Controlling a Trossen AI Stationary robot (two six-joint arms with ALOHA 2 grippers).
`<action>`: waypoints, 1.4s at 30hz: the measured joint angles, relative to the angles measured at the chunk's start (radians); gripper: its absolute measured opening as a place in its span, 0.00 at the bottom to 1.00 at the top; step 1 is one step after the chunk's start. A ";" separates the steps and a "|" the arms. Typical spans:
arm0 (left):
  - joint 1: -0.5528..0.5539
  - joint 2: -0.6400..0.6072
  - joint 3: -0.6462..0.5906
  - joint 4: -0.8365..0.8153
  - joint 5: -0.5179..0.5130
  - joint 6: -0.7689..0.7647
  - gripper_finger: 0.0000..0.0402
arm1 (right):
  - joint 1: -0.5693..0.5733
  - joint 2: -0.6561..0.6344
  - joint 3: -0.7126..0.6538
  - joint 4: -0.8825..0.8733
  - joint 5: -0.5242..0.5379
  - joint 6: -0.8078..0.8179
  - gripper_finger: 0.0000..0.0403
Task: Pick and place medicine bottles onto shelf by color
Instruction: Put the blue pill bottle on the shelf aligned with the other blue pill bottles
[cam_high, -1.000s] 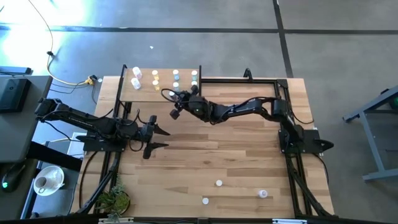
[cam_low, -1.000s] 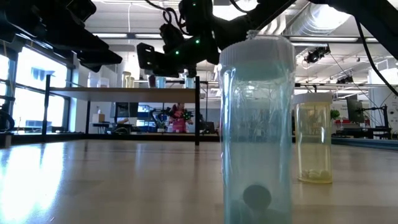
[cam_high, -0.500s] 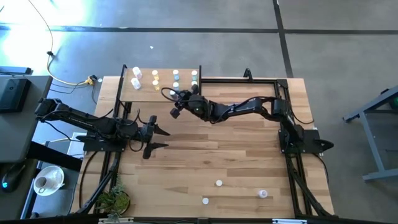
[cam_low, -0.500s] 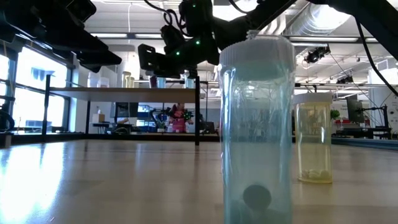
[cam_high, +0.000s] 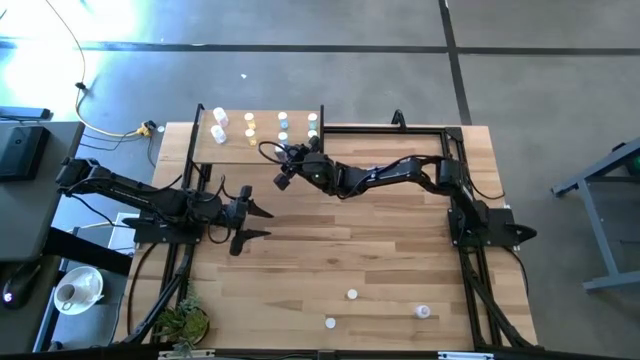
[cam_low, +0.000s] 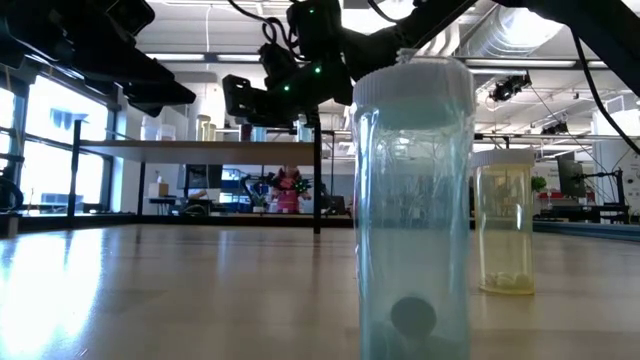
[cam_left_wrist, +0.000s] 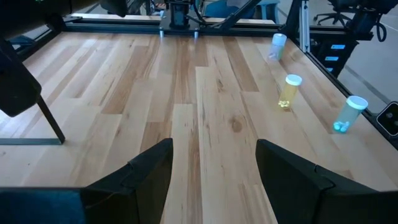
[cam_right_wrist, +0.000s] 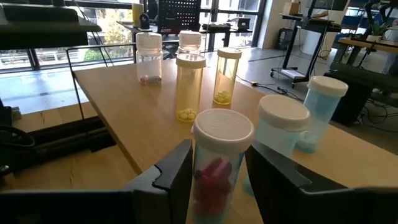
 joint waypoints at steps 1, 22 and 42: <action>0.000 0.000 0.000 0.000 0.000 0.000 0.55 | 0.000 0.000 0.000 0.000 0.000 0.000 0.35; 0.000 0.000 0.000 0.000 -0.001 -0.007 0.55 | -0.001 0.000 0.000 -0.006 0.063 0.000 0.35; 0.000 0.000 0.000 -0.001 0.012 -0.027 0.55 | -0.001 0.000 0.001 -0.005 0.026 0.008 0.45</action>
